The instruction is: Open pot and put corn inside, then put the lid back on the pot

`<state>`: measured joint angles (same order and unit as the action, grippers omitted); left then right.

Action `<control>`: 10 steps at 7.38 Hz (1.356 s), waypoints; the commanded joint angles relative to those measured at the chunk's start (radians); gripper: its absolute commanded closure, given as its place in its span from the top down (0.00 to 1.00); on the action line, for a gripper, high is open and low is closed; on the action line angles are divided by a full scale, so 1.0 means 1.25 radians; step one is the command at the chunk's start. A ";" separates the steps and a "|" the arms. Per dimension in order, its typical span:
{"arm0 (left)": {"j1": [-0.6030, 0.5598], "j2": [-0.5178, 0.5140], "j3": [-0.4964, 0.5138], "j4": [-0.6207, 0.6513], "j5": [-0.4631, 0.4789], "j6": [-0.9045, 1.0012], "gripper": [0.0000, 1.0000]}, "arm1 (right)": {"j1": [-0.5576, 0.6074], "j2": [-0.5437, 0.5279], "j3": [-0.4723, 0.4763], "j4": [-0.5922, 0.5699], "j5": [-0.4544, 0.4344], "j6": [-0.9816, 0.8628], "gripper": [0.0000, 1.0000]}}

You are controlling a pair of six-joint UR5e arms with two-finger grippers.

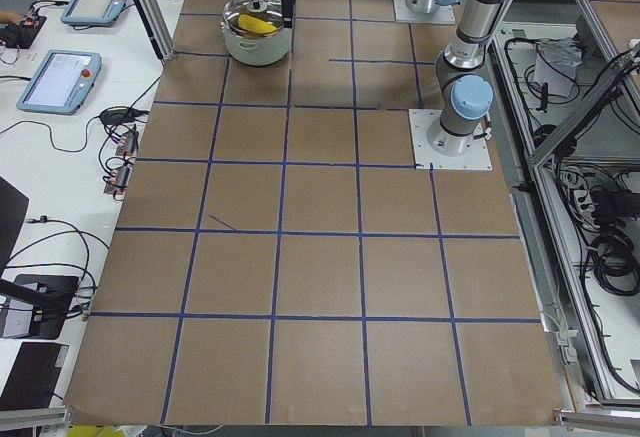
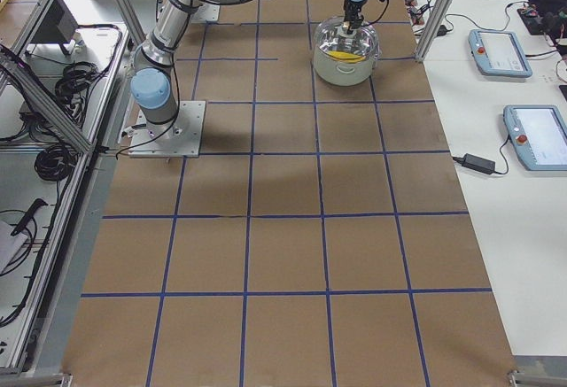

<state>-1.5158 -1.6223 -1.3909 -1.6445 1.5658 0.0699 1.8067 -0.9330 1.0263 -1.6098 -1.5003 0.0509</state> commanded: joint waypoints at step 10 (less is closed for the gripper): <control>0.000 0.001 -0.009 0.003 0.002 0.003 1.00 | 0.005 0.047 -0.055 -0.008 -0.007 -0.003 0.65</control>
<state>-1.5155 -1.6214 -1.4020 -1.6414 1.5677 0.0731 1.8108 -0.8769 0.9582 -1.6180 -1.5042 0.0492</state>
